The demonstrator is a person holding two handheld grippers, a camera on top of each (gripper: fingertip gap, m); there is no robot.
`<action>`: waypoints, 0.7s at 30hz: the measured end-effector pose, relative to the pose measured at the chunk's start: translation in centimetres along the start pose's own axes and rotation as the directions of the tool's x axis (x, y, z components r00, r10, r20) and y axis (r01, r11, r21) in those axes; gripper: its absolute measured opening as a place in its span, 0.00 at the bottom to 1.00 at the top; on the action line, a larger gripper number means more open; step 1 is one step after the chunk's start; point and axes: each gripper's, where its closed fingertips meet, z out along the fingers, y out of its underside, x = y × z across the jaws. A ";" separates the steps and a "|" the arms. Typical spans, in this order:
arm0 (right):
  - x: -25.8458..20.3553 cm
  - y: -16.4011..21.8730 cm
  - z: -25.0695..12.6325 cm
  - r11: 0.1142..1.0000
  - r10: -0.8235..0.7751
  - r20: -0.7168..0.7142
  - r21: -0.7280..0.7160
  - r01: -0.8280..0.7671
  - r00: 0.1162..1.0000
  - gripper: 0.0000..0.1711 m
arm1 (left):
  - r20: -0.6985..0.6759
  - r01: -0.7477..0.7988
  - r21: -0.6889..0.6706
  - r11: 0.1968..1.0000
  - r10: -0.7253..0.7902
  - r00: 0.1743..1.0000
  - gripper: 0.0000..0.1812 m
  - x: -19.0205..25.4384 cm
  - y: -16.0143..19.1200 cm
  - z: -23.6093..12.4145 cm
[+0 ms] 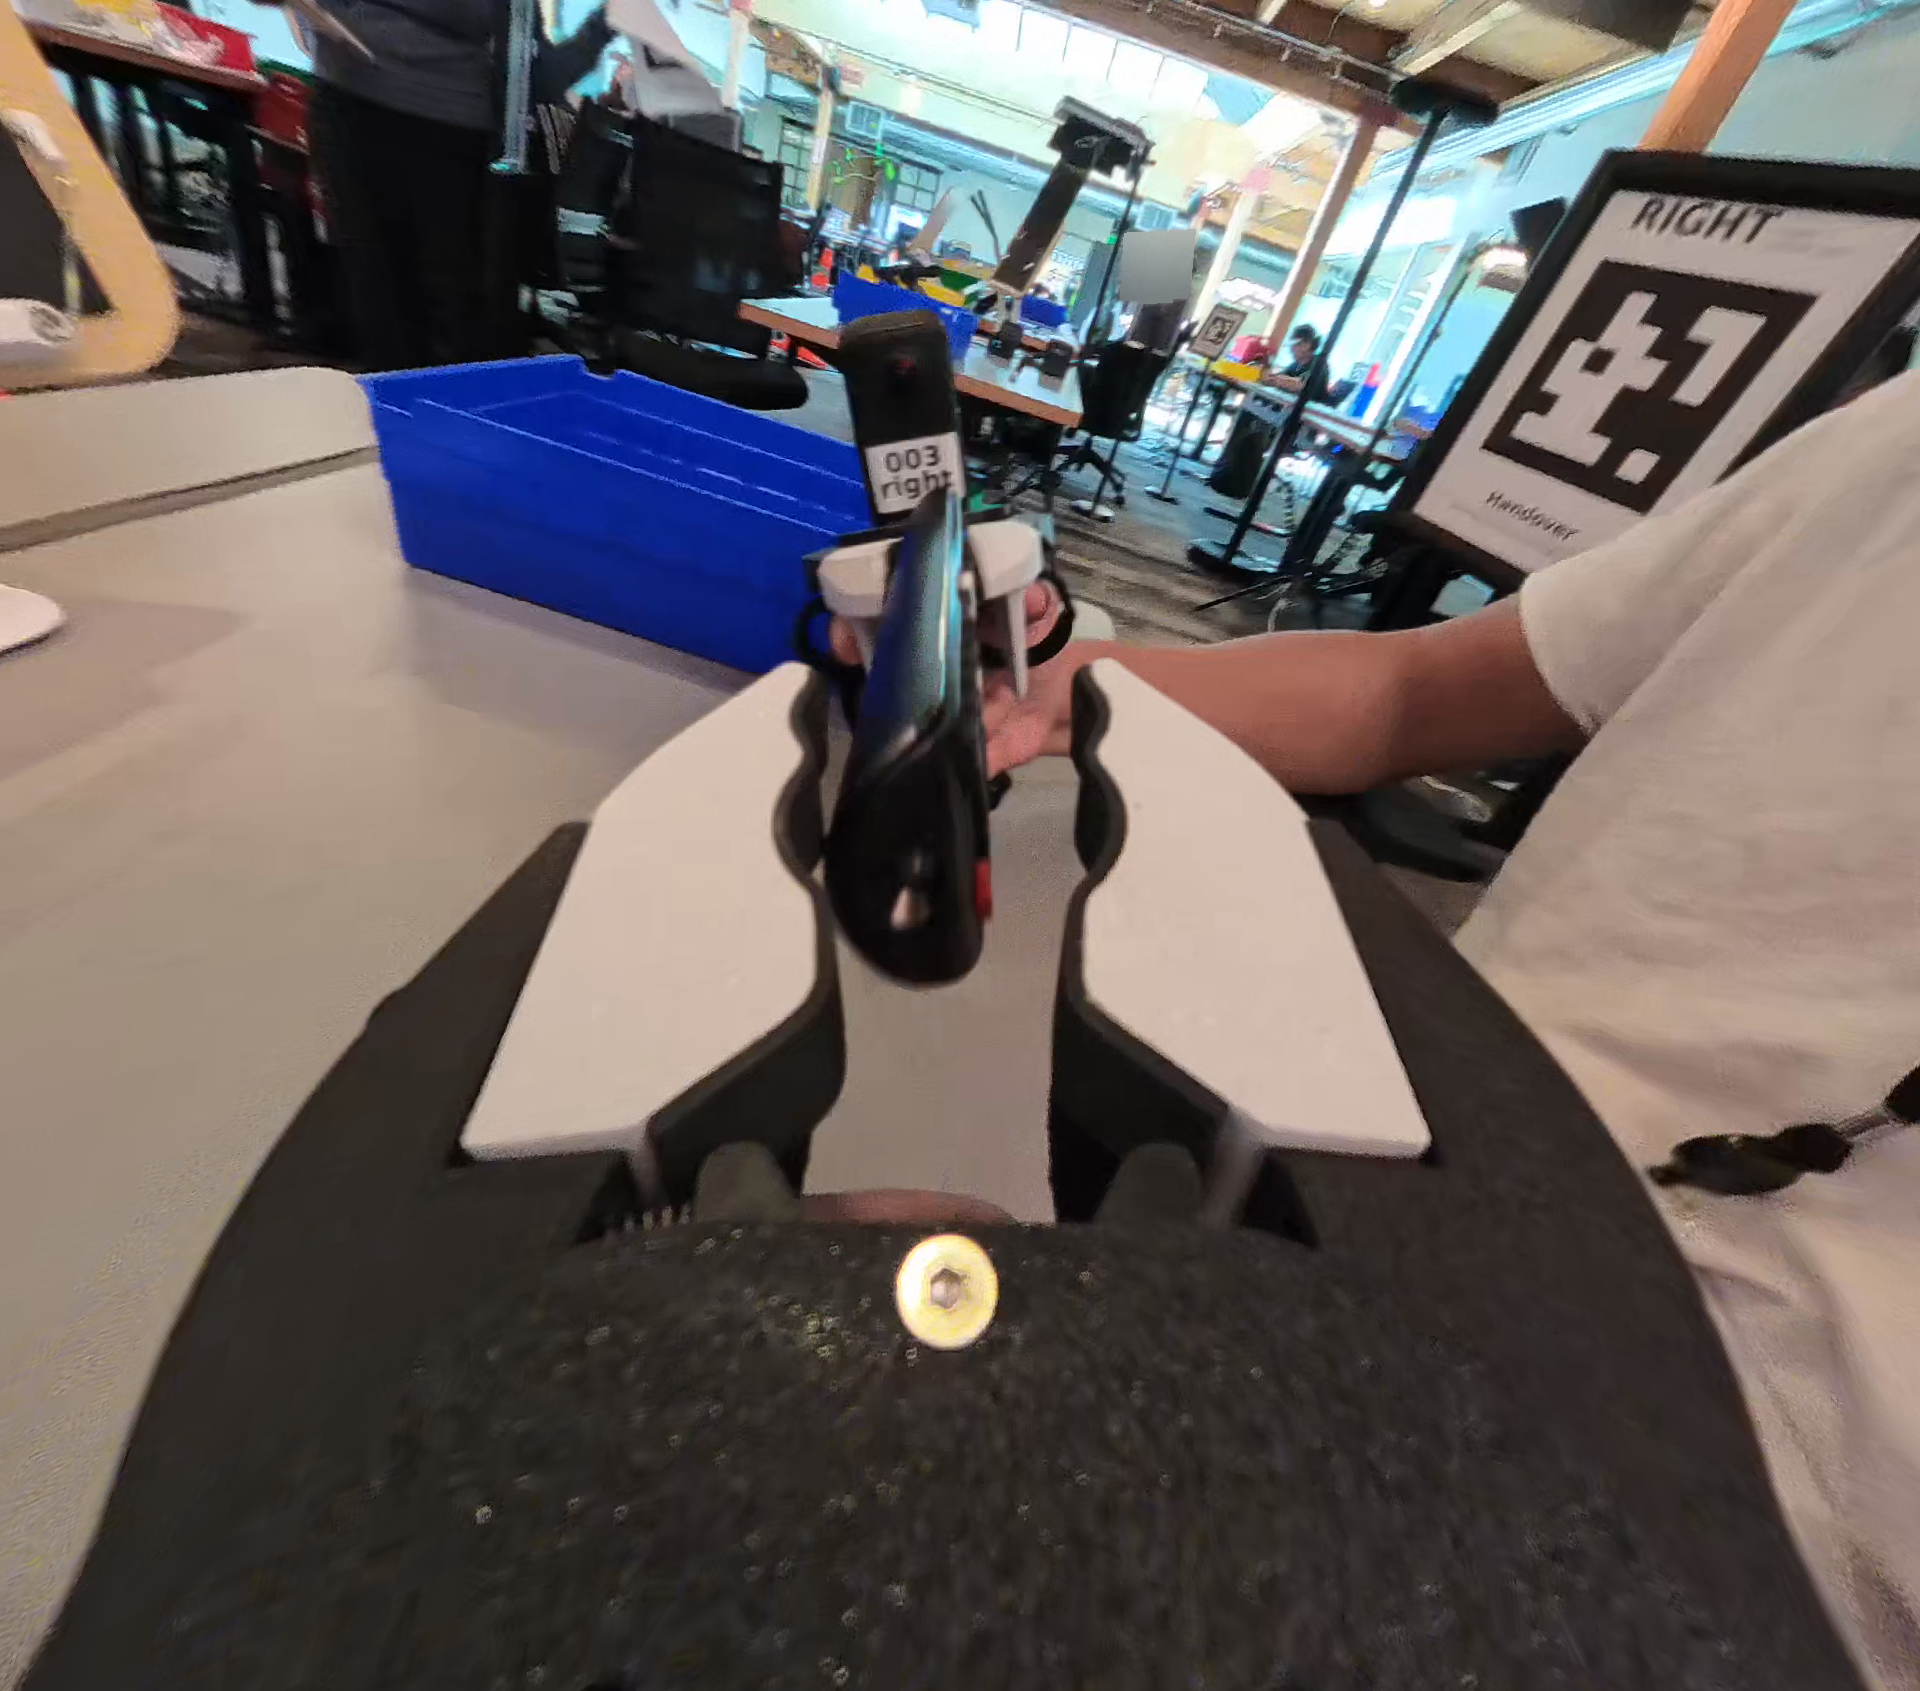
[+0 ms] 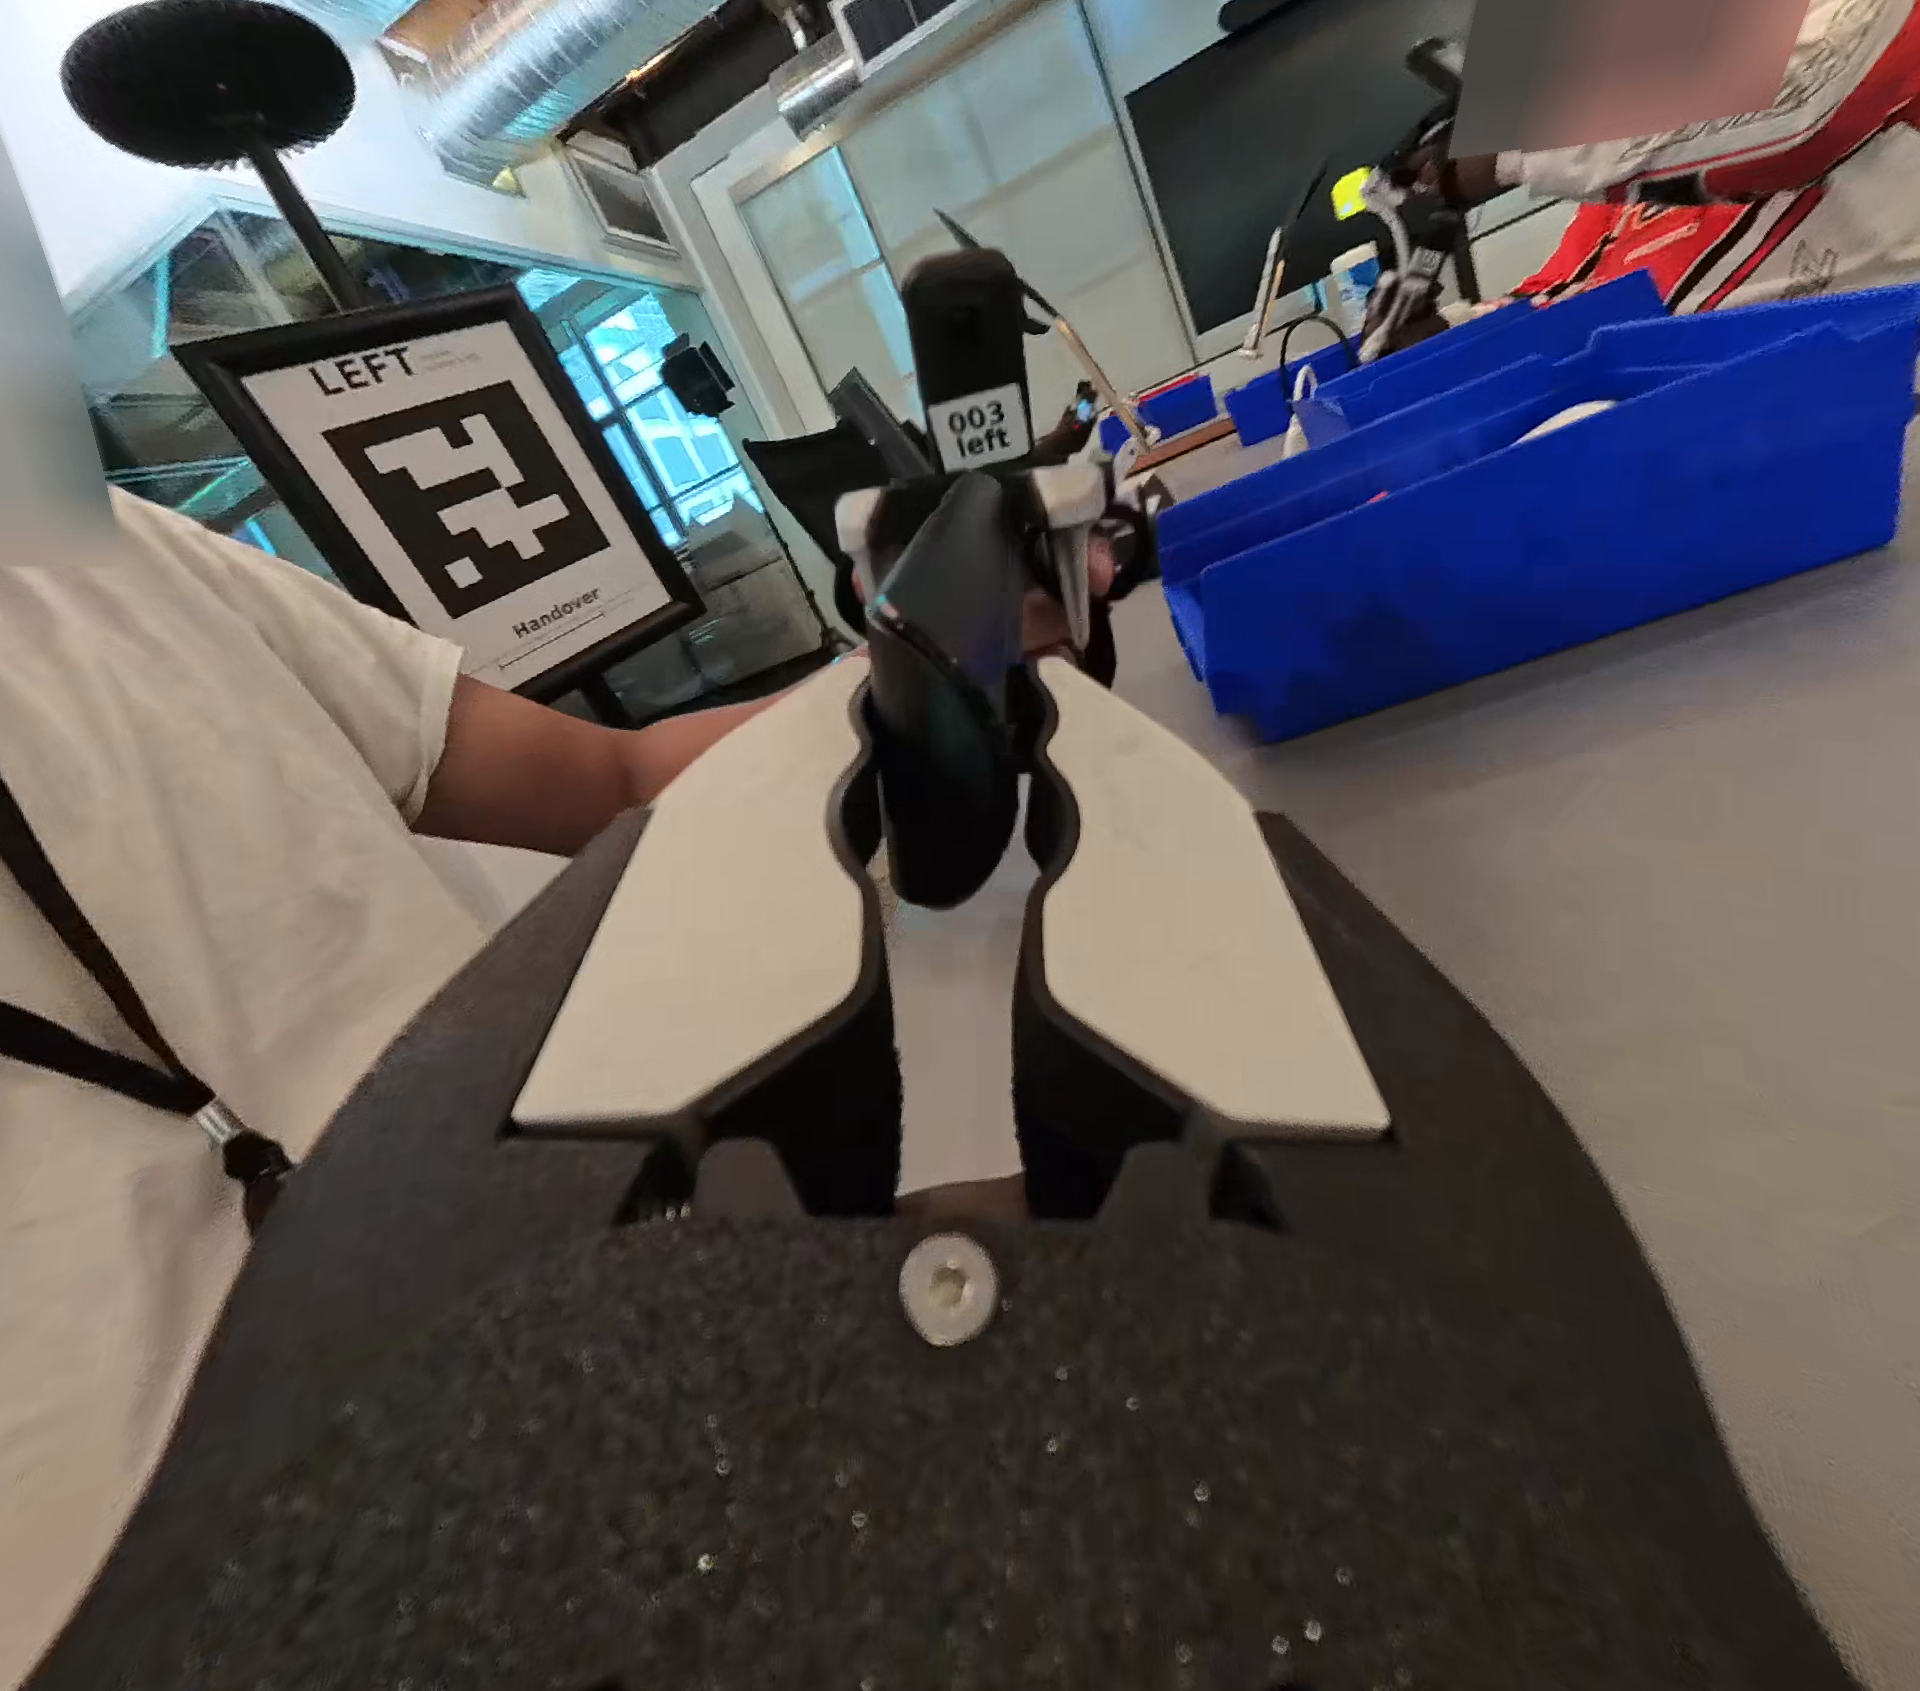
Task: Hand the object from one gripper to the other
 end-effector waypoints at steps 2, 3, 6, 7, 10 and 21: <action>-0.1 0.2 0.1 1.000 0.025 0.031 0.002 -0.025 0.999 0.14 | -0.024 0.026 -0.014 1.000 -0.027 0.999 0.13 0.4 0.3 0.4; 0.0 0.0 0.1 0.999 0.042 0.033 0.022 -0.043 0.999 0.13 | -0.019 0.025 -0.031 0.999 -0.026 0.999 0.11 0.3 0.6 0.4; 0.8 0.2 -0.1 0.998 0.060 0.004 0.032 -0.060 0.998 0.14 | 0.056 0.002 -0.109 0.994 0.004 0.998 0.08 -0.9 1.7 0.4; 1.0 0.2 -0.3 0.996 0.076 0.009 0.038 -0.077 0.997 0.14 | 0.069 -0.012 -0.115 0.993 0.020 0.997 0.08 -1.1 1.8 0.4; 1.2 -0.3 -0.6 0.993 0.093 0.013 0.065 -0.094 0.996 0.13 | 0.071 -0.007 -0.126 0.992 0.016 0.997 0.09 -1.1 2.1 0.9; 0.6 -1.7 -0.3 0.993 0.055 -0.006 0.104 -0.054 0.998 0.13 | 0.046 0.016 -0.226 0.974 -0.006 0.999 0.15 -0.9 4.7 1.8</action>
